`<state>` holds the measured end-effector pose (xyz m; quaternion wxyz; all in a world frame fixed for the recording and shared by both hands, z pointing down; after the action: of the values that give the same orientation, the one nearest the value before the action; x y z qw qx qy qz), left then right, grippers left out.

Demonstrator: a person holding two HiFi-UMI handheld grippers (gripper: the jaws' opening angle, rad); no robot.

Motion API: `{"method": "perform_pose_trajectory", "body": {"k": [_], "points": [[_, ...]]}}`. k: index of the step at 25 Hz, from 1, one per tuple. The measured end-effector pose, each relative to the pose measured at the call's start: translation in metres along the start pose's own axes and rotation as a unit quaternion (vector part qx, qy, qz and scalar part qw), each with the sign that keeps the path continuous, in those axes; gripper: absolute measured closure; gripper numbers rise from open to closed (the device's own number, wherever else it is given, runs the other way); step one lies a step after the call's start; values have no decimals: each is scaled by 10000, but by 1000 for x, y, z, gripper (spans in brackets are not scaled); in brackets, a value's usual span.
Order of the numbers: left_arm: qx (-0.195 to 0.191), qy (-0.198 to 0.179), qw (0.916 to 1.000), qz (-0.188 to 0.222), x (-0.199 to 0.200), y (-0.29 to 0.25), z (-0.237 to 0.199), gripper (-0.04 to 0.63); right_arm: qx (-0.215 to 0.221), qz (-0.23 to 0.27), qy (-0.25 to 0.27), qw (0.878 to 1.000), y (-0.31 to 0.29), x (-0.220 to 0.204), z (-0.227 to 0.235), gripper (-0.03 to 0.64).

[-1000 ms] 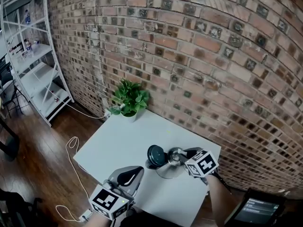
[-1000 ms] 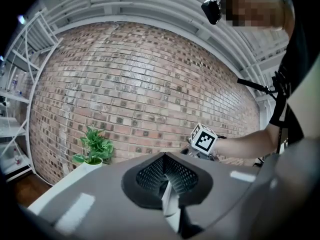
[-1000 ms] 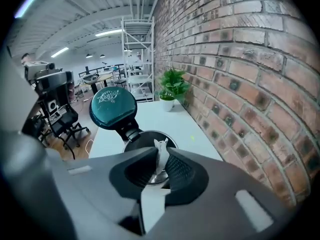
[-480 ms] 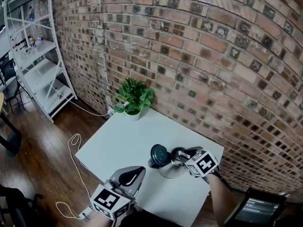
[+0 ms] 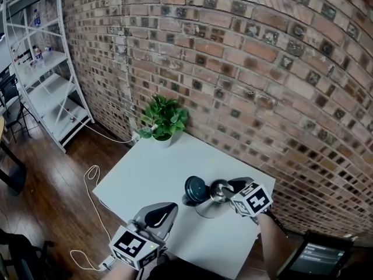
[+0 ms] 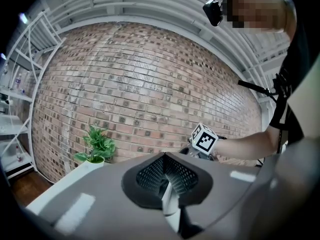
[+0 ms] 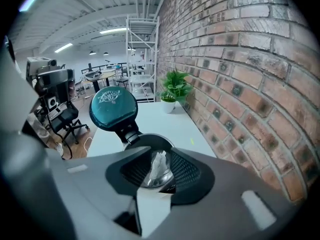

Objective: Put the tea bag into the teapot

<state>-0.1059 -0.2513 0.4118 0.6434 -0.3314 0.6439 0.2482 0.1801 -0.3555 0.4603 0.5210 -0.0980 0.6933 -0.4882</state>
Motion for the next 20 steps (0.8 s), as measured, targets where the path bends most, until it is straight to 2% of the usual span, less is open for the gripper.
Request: {"method": "perform_pose_trajectory", "body": {"k": [9,15,20], "points": [[-182,-161,9995,224,15,16,1,589,-165,1184,-413,9920,70,8,-24,498],[-360,-306,9985,268,28,40,0,589,-198,2135,-940,9722,132,2,-58,499],[-631,-358,9959,538,42,55,3,589,-351,2902,-1261,9480,184,-16,-91,521]]}}
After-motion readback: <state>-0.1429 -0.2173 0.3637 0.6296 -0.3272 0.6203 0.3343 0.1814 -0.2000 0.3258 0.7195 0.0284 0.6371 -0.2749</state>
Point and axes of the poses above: the fingertips, and each gripper's own axes: y backward along the fingers, z to its right, x out of its top, the point moved 10 cm from there along y, backward along the fingers, and after that the axes turned 9 degrees about -y, right-handed, at the moved point
